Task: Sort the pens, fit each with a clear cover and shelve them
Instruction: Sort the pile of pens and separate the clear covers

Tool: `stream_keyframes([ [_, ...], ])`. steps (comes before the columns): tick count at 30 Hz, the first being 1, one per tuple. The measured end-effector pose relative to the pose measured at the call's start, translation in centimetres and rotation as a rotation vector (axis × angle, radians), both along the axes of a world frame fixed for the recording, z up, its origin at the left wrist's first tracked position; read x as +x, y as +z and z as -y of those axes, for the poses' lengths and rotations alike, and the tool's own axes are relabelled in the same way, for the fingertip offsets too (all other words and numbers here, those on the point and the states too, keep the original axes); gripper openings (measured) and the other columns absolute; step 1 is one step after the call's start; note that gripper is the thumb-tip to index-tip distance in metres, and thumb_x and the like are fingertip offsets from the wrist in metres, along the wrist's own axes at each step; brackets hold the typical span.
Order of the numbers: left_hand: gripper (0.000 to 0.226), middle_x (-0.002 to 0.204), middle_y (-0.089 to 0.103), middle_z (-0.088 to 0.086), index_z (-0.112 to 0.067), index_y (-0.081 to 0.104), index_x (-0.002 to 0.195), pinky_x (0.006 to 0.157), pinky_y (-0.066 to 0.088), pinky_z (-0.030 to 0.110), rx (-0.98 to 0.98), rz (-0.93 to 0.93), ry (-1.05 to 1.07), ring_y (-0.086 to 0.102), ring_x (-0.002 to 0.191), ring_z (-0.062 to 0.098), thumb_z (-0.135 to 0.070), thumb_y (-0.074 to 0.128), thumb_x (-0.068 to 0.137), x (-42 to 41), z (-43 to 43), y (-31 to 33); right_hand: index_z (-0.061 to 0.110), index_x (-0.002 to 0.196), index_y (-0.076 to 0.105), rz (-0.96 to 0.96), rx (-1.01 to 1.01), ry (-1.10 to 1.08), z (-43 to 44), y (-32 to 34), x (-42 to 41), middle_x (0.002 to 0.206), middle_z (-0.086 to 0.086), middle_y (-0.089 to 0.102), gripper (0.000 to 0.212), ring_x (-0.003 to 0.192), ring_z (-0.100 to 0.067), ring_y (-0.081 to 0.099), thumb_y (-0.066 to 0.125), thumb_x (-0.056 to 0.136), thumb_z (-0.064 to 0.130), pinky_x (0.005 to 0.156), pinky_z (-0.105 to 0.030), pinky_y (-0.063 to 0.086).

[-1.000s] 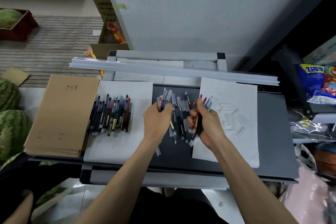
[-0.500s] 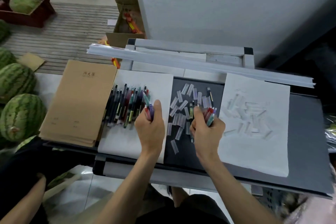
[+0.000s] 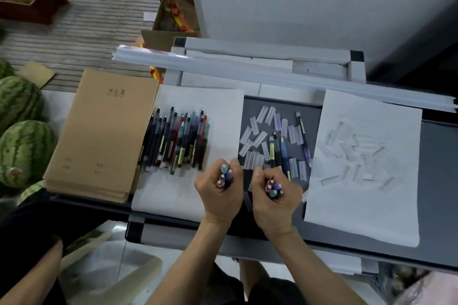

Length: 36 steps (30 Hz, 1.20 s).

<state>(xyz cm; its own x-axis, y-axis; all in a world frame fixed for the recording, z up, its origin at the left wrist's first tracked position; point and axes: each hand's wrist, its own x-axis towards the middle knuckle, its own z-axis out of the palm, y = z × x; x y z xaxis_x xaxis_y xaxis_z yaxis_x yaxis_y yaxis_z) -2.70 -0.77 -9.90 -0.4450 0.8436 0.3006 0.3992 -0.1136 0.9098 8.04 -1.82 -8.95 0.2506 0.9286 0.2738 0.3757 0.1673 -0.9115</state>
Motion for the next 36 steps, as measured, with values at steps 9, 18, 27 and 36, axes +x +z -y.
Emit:
stream_keyframes([
  [9, 0.041, 0.048, 0.046, 0.001, -0.002, 0.05, 0.055, 0.043, 0.038, 0.029, -0.027, 0.015, -0.021, 0.042, 0.042, 0.021, -0.016, 0.07, 0.088, 0.0, 0.2, -0.4, 0.003, 0.059, 0.052, -0.038, -0.055, 0.018, 0.2, -1.1, 0.1, 0.053, 0.001, 0.046, 0.045, 0.047, -0.013, 0.041, 0.066, 0.095, 0.025, 0.046, -0.023, 0.036],
  [18, 0.047, 0.048, 0.042, -0.004, -0.012, 0.044, 0.057, 0.044, 0.037, 0.027, -0.072, 0.032, 0.056, 0.039, 0.041, 0.019, -0.023, 0.076, 0.09, 0.6, -0.2, 0.1, 0.005, 0.056, 0.046, -0.02, -0.08, -0.035, -0.3, -0.5, -0.6, 0.05, 0.002, 0.043, 0.061, 0.045, -0.013, 0.038, 0.057, 0.102, 0.045, 0.046, -0.02, 0.035],
  [27, 0.053, 0.046, 0.034, -0.01, -0.022, 0.034, 0.058, 0.041, 0.028, 0.027, -0.137, 0.121, 0.043, 0.03, 0.04, 0.009, -0.022, 0.065, 0.101, 0.3, -0.9, 3.3, 0.01, 0.064, 0.049, -0.173, -0.284, -0.013, -1.8, 2.5, -1.6, 0.05, -0.003, 0.051, 0.045, 0.045, -0.029, 0.05, 0.06, 0.103, 0.029, 0.043, -0.045, 0.043],
  [36, 0.031, 0.064, 0.057, -0.004, -0.018, 0.056, 0.077, 0.054, 0.037, 0.026, -0.545, 0.0, 0.047, 0.051, 0.057, 0.011, -0.036, 0.067, 0.098, -7.3, -3.8, 8.5, 0.009, 0.085, 0.059, -0.653, -0.998, 0.161, -5.9, 6.4, -5.5, 0.063, -0.011, 0.065, 0.026, 0.058, -0.026, 0.059, 0.068, 0.097, 0.029, 0.049, -0.034, 0.042],
])
